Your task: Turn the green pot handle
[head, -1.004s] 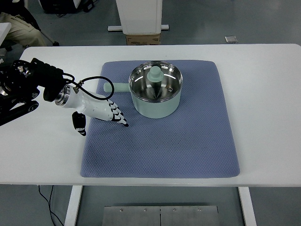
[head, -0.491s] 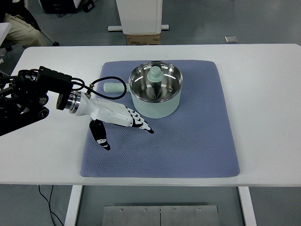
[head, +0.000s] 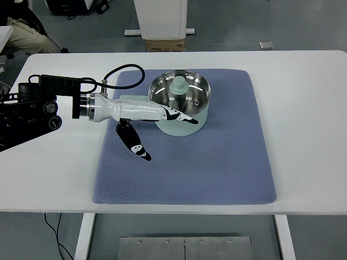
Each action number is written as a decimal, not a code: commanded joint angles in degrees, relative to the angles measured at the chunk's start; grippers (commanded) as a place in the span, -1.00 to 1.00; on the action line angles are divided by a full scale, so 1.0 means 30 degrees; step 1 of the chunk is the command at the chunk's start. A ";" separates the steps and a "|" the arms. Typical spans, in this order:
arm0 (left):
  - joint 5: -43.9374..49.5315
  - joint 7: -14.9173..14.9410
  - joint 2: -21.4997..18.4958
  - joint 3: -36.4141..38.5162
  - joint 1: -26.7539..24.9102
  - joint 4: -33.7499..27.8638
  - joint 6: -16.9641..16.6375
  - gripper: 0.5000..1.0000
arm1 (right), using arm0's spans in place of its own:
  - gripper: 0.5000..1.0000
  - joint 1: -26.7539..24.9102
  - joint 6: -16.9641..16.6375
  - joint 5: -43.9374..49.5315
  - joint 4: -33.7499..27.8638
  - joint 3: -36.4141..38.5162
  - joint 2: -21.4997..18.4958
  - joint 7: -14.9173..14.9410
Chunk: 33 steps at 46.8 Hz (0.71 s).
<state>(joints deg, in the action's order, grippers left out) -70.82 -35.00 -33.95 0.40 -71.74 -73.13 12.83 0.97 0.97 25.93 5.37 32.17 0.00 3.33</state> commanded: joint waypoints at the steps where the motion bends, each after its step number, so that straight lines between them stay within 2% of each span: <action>1: 0.0666 0.0000 0.0009 -0.0248 0.0093 0.0030 -0.0146 1.00 | 1.00 0.0000 0.0000 0.0000 -0.0004 -0.0029 0.0000 0.0003; 16: 0.3448 0.0000 0.0273 -0.1274 0.0415 0.0176 -0.0352 1.00 | 1.00 0.0000 0.0000 0.0000 -0.0004 0.0000 0.0000 0.0003; 33: 1.0479 0.0000 0.0360 -0.1919 0.0504 0.2343 -0.0908 1.00 | 1.00 0.0000 0.0000 0.0000 -0.0004 0.0000 0.0000 0.0003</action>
<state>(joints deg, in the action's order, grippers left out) -42.50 -35.00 -33.06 -5.32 -70.22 -67.21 10.56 0.97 0.97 25.93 5.36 32.17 0.00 3.33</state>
